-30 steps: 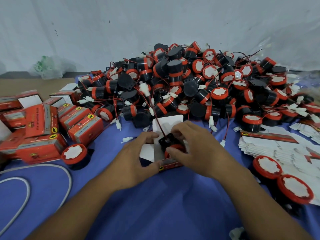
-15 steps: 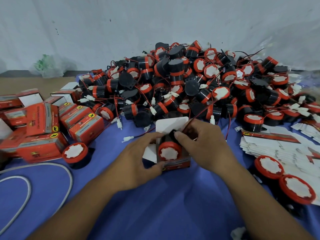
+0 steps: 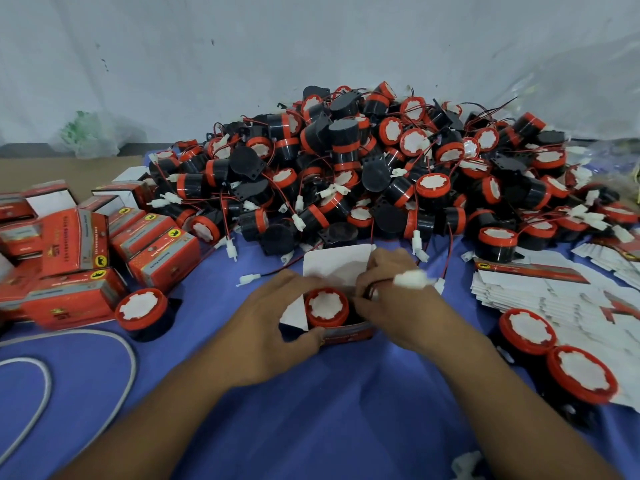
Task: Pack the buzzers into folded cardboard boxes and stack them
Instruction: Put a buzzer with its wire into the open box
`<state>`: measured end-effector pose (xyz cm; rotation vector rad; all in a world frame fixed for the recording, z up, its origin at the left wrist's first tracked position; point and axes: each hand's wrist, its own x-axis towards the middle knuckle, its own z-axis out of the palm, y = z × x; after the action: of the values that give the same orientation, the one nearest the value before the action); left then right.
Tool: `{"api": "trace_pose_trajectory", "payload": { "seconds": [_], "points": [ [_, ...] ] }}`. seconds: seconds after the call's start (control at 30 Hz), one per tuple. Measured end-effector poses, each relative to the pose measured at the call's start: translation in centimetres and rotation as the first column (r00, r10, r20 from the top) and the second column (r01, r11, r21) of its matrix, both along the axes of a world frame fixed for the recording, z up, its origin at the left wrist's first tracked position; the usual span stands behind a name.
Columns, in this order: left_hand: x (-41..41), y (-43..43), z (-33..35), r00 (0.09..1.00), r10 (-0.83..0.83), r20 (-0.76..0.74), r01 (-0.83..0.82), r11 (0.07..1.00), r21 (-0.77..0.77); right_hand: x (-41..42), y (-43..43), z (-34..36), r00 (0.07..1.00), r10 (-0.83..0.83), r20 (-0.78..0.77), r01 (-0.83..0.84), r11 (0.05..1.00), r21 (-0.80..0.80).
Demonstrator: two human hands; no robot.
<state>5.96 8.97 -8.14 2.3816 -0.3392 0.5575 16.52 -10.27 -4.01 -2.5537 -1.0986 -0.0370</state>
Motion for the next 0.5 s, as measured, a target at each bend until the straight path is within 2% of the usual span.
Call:
{"api": "trace_pose_trajectory", "payload": {
  "seconds": [0.1, 0.17, 0.2, 0.27, 0.37, 0.43, 0.5],
  "points": [
    [0.0, -0.3, -0.1, 1.0, 0.01, -0.004, -0.01, 0.999, 0.046, -0.2, -0.2, -0.2, 0.995, 0.063, 0.071, -0.056, 0.993, -0.102],
    [0.1, -0.3, -0.1, 1.0, 0.016, 0.004, -0.016, 1.0, 0.022, -0.1, -0.4, -0.1, 0.993, 0.1, 0.069, -0.089, 0.985, -0.147],
    [0.1, -0.3, -0.1, 1.0, 0.014, 0.011, -0.014, 1.0, 0.005, 0.0, -0.7, 0.2, 0.995, 0.095, 0.037, -0.09, 0.99, -0.107],
    [0.2, -0.2, -0.1, 1.0, 0.014, 0.016, -0.014, 1.0, -0.002, 0.4, -1.5, 1.4, 0.996, 0.065, -0.056, -0.06, 0.994, 0.093],
    [0.2, -0.1, -0.1, 1.0, 0.03, -0.004, -0.03, 1.0, 0.0, 0.7, -3.2, 3.6, 0.973, 0.154, -0.173, -0.067, 0.902, 0.427],
    [0.1, -0.2, -0.1, 0.999, 0.037, -0.007, -0.037, 0.999, -0.004, 0.8, -4.0, 4.2, 0.93, 0.238, -0.28, -0.064, 0.855, 0.515],
    [0.1, -0.2, -0.2, 0.999, 0.042, -0.005, -0.042, 0.999, 0.005, 1.1, -4.4, 4.1, 0.847, 0.342, -0.407, -0.035, 0.8, 0.599]
  ]
}}
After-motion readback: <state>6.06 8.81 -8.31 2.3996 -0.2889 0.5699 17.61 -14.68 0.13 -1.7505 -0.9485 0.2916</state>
